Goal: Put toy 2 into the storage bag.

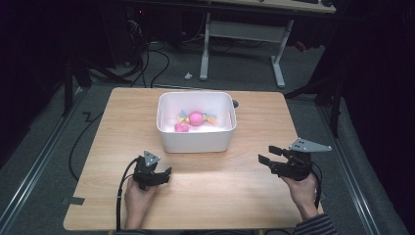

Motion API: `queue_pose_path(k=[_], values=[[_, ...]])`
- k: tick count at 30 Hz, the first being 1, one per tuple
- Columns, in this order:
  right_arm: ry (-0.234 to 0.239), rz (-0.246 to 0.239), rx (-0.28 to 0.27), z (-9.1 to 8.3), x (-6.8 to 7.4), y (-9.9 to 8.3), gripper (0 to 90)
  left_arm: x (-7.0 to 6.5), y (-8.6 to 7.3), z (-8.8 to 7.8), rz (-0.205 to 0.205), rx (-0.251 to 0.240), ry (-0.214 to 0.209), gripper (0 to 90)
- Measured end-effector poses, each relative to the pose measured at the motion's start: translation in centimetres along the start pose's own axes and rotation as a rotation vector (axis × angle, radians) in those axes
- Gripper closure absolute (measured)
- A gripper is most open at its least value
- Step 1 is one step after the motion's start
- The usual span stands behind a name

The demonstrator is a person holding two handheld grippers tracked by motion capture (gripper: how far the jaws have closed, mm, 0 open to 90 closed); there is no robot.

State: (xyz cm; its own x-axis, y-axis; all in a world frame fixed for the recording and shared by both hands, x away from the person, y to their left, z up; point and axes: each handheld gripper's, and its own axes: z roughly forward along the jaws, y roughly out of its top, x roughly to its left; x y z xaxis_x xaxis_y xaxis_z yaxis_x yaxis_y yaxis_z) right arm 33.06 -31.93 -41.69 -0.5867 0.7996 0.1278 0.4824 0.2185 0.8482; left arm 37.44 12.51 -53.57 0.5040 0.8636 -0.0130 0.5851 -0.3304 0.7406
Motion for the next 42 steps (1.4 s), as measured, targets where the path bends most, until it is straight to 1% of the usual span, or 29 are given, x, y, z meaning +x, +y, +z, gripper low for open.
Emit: queue_pose_path(k=[4, 9, 14, 17, 25, 27, 29, 31, 38, 40, 41, 42], values=[[0.013, 0.023, 0.001, 0.9, -0.4, -0.4, 39.4, 0.0, 0.0, 0.0, 0.000, 0.000, 0.000, 25.5], [0.008, 0.045, 0.015, 2.0, -0.8, -1.1, 39.6, 0.0, 0.0, 0.0, 0.000, 0.000, 0.000, 25.5], [-0.001, 0.055, 0.026, 2.9, -0.9, -1.8, 39.7, 0.0, 0.0, 0.0, 0.000, 0.000, 0.000, 25.5], [-0.012, 0.061, 0.044, 3.4, -1.0, -2.2, 39.7, 0.0, 0.0, 0.0, 0.000, 0.000, 0.000, 25.5], [-0.021, 0.071, 0.088, 5.0, -1.1, -3.3, 39.7, 0.0, 0.0, 0.0, 0.000, 0.000, 0.000, 25.5], [-0.030, 0.066, 0.097, 5.3, -1.1, -3.6, 39.7, 0.0, 0.0, 0.0, 0.000, 0.000, 0.000, 25.5], [-0.046, 0.046, 0.108, 5.7, -1.0, -3.7, 39.7, 0.0, 0.0, 0.0, 0.000, 0.000, 0.000, 25.5], [-0.053, 0.041, 0.119, 6.0, -1.0, -3.9, 39.6, 0.0, 0.0, 0.0, 0.000, 0.000, 0.000, 25.5], [-0.078, 0.041, 0.154, 7.2, -1.1, -4.8, 39.5, 0.0, 0.0, 0.0, 0.000, 0.000, 0.000, 25.5], [-0.068, 0.039, 0.148, 7.6, -1.2, -5.0, 39.3, 0.0, 0.0, 0.0, 0.000, 0.000, 0.000, 25.5], [-0.068, 0.045, 0.150, 7.8, -1.2, -5.1, 39.3, 0.0, 0.0, 0.0, 0.000, 0.000, 0.000, 25.5], [-0.070, 0.040, 0.152, 8.0, -1.2, -5.3, 39.1, 0.0, 0.0, 0.0, 0.000, 0.000, 0.000, 25.5]])
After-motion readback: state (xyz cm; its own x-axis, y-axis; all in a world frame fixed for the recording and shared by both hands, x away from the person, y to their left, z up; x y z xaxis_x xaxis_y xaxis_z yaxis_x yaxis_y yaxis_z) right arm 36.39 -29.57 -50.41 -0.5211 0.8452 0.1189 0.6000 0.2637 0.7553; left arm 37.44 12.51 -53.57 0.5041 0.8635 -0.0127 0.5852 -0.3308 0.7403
